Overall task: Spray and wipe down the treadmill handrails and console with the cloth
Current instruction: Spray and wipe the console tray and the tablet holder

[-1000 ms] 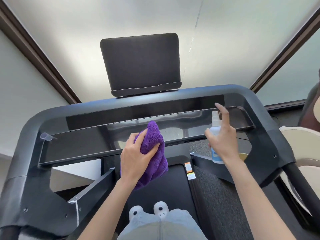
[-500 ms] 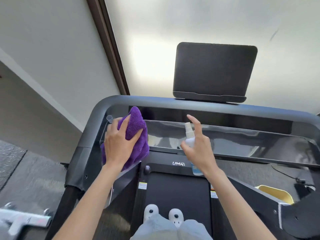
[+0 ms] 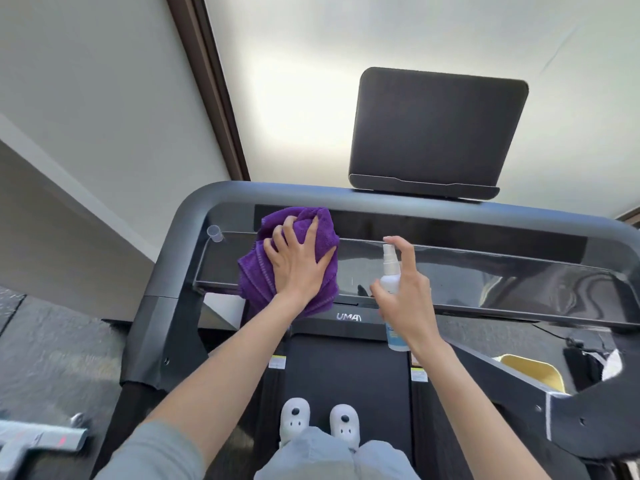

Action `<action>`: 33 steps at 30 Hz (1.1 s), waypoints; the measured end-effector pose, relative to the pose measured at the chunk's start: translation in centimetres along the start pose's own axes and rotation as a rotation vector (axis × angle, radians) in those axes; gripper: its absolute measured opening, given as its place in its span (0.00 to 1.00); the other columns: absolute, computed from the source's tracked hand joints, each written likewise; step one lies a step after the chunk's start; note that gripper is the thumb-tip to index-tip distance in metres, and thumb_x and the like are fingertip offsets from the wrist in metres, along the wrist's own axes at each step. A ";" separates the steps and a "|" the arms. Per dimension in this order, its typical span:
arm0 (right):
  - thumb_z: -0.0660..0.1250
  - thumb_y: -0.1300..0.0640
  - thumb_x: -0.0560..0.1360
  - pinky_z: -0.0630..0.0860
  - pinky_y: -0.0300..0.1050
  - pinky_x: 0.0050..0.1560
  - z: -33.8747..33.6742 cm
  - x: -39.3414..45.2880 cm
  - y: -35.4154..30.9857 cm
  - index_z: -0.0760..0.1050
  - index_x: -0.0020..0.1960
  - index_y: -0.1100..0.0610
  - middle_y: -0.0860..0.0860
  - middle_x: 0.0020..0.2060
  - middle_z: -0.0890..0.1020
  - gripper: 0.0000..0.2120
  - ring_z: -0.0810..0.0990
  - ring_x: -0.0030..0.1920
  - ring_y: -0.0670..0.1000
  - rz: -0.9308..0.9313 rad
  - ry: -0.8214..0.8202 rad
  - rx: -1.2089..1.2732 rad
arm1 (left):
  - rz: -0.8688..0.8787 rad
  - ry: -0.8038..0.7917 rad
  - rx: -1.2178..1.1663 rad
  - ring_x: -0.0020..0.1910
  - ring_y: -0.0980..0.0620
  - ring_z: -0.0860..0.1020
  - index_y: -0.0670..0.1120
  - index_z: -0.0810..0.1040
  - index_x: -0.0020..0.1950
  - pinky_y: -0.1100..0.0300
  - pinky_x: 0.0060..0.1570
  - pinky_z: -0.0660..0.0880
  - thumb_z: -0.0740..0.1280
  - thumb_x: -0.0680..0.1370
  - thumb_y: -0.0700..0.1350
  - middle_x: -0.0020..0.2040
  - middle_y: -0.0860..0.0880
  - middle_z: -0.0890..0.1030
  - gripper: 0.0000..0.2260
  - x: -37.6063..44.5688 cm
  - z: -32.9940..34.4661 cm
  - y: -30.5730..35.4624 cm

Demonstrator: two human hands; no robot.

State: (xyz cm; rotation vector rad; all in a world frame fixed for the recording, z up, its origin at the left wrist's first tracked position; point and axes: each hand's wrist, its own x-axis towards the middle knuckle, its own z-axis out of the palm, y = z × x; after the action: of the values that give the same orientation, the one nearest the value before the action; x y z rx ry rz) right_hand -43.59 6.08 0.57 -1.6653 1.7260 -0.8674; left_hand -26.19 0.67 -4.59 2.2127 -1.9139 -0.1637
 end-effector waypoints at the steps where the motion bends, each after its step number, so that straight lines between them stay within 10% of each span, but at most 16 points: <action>1: 0.65 0.67 0.72 0.79 0.53 0.42 -0.1 0.0 0.0 0.61 0.67 0.39 0.61 0.26 0.75 0.33 0.76 0.28 0.61 0.000 0.003 -0.006 | 0.017 -0.001 -0.001 0.70 0.40 0.60 0.54 0.59 0.77 0.42 0.68 0.55 0.55 0.80 0.64 0.74 0.42 0.59 0.28 -0.1 -0.1 0.2; 9: 0.65 0.68 0.72 0.80 0.60 0.39 -0.6 1.0 0.0 0.61 0.65 0.40 0.63 0.32 0.78 0.31 0.78 0.30 0.65 0.018 0.000 0.049 | 0.107 0.180 -0.129 0.62 0.39 0.72 0.50 0.77 0.65 0.43 0.60 0.67 0.68 0.77 0.56 0.67 0.44 0.73 0.19 -3.8 -0.8 -5.3; 19: 0.67 0.68 0.74 0.80 0.59 0.39 -1.3 0.0 0.9 0.62 0.64 0.41 0.62 0.32 0.75 0.29 0.78 0.30 0.64 -0.022 0.009 0.044 | -0.044 -0.017 0.039 0.73 0.38 0.55 0.58 0.50 0.79 0.40 0.68 0.54 0.50 0.78 0.68 0.78 0.43 0.52 0.32 -0.1 0.2 0.2; 27: 0.66 0.68 0.74 0.80 0.61 0.38 0.1 1.2 -1.2 0.61 0.65 0.41 0.57 0.36 0.75 0.30 0.78 0.33 0.64 -0.066 -0.048 0.082 | -0.058 0.025 0.055 0.70 0.39 0.63 0.54 0.61 0.78 0.42 0.67 0.59 0.56 0.80 0.61 0.77 0.45 0.62 0.27 -1.2 -1.1 -5.9; 33: 0.67 0.67 0.74 0.79 0.54 0.36 -0.1 1.2 -0.6 0.62 0.66 0.43 0.55 0.34 0.74 0.29 0.77 0.30 0.60 -0.065 0.013 0.127 | 0.014 0.015 0.020 0.75 0.39 0.60 0.56 0.58 0.78 0.37 0.69 0.56 0.52 0.80 0.61 0.78 0.46 0.59 0.27 -3.1 0.8 1.9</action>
State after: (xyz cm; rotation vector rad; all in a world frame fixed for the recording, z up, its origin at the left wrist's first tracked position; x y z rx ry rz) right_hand -43.34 4.87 1.14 -1.6429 1.5978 -0.9985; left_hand -28.67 3.42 -5.08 2.2063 -1.9316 -0.1263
